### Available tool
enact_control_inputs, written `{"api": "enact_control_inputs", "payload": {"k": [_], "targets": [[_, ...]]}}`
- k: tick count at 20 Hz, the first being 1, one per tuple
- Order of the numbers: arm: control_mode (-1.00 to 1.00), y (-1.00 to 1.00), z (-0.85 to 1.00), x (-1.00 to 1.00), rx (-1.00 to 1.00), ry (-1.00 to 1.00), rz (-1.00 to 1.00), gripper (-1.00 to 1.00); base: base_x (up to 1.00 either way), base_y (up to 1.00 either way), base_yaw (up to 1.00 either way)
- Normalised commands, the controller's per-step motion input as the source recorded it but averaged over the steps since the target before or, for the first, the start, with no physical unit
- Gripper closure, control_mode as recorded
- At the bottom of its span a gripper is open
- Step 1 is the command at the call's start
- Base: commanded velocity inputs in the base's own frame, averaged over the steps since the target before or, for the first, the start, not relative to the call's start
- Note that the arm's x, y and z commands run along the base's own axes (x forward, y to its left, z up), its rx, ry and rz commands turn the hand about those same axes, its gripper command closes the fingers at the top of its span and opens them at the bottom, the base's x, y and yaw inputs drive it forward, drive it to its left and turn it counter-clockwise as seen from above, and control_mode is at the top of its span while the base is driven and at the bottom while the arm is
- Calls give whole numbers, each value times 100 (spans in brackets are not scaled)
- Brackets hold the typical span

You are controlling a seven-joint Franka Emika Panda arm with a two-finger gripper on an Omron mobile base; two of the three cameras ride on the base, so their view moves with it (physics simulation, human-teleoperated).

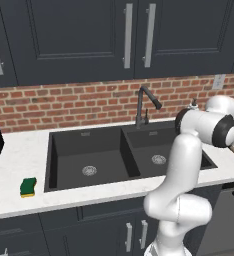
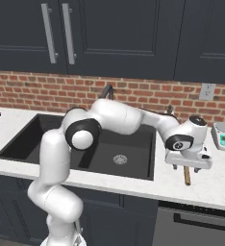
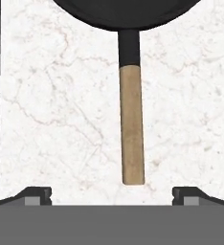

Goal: Pick the pan and sponge and place them into the sink. Then turn on the water.

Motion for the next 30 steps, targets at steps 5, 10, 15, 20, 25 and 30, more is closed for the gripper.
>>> {"api": "enact_control_inputs", "payload": {"k": [5, 10, 15, 20, 25, 30], "targets": [[-100, 0, -16, 3, 0, 0, 0, -100, 0, 0, 0], [-100, -1, -17, 10, 0, 0, 0, -100, 0, 0, 0], [-100, 0, -1, 16, 0, 0, 0, -100, 0, 0, 0], [-100, -6, 0, 20, 0, 1, 0, -100, 0, 0, 0], [-100, -4, -1, 2, 0, 0, 0, -100, 0, 0, 0], [-100, -7, -7, 0, 0, 0, 0, -100, 0, 0, 0]]}}
